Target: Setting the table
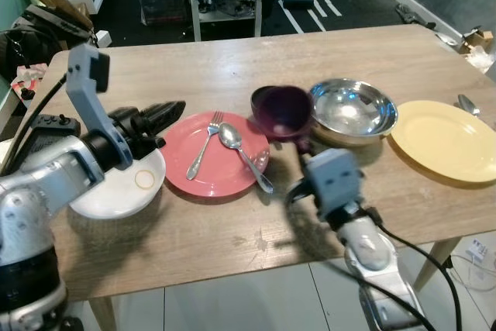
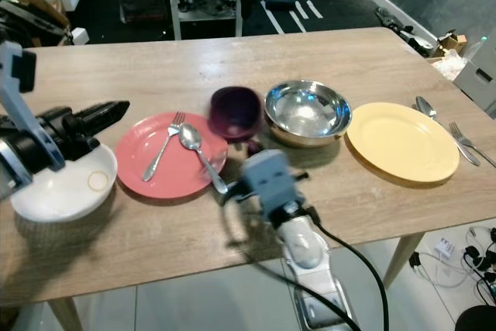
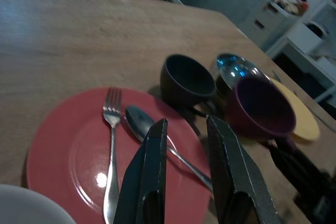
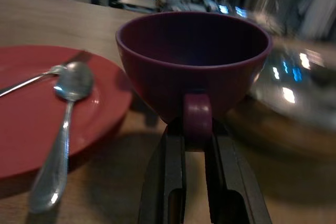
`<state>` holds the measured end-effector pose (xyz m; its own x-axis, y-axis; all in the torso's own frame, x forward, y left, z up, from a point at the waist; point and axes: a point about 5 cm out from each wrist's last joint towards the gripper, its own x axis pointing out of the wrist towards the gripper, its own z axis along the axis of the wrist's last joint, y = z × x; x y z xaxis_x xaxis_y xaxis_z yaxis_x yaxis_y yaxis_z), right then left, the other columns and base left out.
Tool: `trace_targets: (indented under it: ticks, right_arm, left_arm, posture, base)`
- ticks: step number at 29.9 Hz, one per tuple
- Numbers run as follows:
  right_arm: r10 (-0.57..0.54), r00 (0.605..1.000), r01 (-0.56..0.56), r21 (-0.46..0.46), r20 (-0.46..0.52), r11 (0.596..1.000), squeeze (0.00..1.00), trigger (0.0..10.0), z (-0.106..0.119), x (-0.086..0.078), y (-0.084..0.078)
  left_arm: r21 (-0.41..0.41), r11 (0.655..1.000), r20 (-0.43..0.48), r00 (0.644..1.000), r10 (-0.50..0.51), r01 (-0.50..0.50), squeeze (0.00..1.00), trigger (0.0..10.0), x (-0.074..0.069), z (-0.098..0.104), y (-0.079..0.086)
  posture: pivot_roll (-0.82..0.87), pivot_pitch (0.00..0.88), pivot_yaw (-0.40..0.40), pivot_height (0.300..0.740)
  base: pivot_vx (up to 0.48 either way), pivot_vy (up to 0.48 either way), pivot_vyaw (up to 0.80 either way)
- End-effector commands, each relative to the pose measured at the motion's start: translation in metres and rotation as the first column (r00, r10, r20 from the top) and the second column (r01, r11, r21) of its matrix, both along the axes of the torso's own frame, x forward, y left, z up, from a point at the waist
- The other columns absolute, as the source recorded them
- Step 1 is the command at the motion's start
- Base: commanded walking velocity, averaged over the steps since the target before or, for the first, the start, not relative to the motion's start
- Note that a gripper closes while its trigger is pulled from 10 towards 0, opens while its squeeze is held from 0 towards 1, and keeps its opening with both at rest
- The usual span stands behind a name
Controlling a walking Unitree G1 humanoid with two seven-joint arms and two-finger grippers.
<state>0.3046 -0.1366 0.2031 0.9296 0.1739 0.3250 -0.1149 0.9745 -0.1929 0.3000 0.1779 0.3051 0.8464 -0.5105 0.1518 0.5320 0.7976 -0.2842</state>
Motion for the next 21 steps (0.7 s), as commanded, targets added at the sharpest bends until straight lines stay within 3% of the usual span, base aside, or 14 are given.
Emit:
trace_targets:
  ticks: [1, 3, 7, 8, 9, 11, 13, 16, 21]
  right_arm:
    - [-0.031, 0.999, 0.035, 0.119, -0.032, 0.992, 0.0, 10.0, 0.0, -0.003, -0.01]
    - [-0.034, 0.999, 0.039, 0.163, -0.035, 0.986, 0.0, 10.0, 0.001, -0.003, -0.014]
    - [-0.062, 0.997, 0.045, 0.339, 0.039, 0.94, 0.0, 10.0, 0.022, -0.012, -0.03]
    - [-0.062, 0.997, 0.045, 0.339, 0.039, 0.94, 0.0, 10.0, 0.022, -0.012, -0.03]
    - [-0.051, 0.995, 0.014, 0.391, 0.082, 0.92, 0.0, 10.0, 0.032, -0.02, -0.031]
    - [-0.022, 0.995, -0.021, 0.416, 0.097, 0.909, 0.0, 10.0, 0.036, -0.024, -0.03]
    - [0.037, 0.992, -0.084, 0.404, 0.124, 0.911, 0.0, 10.0, 0.042, -0.033, -0.024]
    - [-0.028, 0.992, -0.013, 0.315, 0.125, 0.949, 0.0, 10.0, 0.039, -0.036, -0.028]
    - [-0.054, 0.991, 0.021, 0.26, 0.122, 0.966, 0.0, 10.0, 0.035, -0.038, -0.03]
  left_arm:
    - [0.016, 0.999, 0.014, 0.999, 0.041, -0.041, 0.0, 10.0, -0.002, -0.002, -0.001]
    - [0.02, 0.998, 0.006, 0.998, 0.057, -0.057, 0.0, 10.0, -0.002, -0.004, -0.001]
    - [0.145, 0.974, 0.003, 0.985, 0.174, -0.173, 0.0, 10.0, 0.003, -0.023, -0.004]
    - [0.145, 0.974, 0.003, 0.985, 0.174, -0.173, 0.0, 10.0, 0.003, -0.023, -0.004]
    - [0.207, 0.957, 0.019, 0.978, 0.206, -0.205, 0.0, 10.0, 0.002, -0.031, -0.007]
    - [0.247, 0.944, 0.038, 0.975, 0.219, -0.221, 0.0, 10.0, 0.001, -0.035, -0.01]
    - [0.313, 0.922, 0.068, 0.974, 0.218, -0.228, 0.0, 10.0, -0.001, -0.044, -0.017]
    - [0.327, 0.914, 0.085, 0.971, 0.225, -0.24, 0.0, 10.0, -0.001, -0.048, -0.022]
    - [0.338, 0.908, 0.109, 0.968, 0.225, -0.249, 0.0, 10.0, -0.002, -0.047, -0.024]
  posture:
    - [0.1, 0.189, 0.093, 0.74]
    - [0.1, 0.188, 0.092, 0.74]
    - [0.09, 0.184, 0.088, 0.74]
    - [0.09, 0.184, 0.088, 0.74]
    - [0.09, 0.181, 0.088, 0.74]
    - [0.09, 0.181, 0.088, 0.74]
    - [0.09, 0.18, 0.088, 0.74]
    - [0.08, 0.177, 0.088, 0.74]
    - [0.08, 0.177, 0.088, 0.74]
  base:
    - [0.0, 0.0, 0.0]
    - [0.0, 0.0, 0.0]
    - [0.0, 0.0, 0.0]
    - [0.0, 0.0, 0.0]
    - [0.0, 0.0, 0.0]
    - [0.0, 0.0, 0.0]
    - [0.0, 0.0, 0.0]
    - [0.0, 0.0, 0.0]
    - [0.0, 0.0, 0.0]
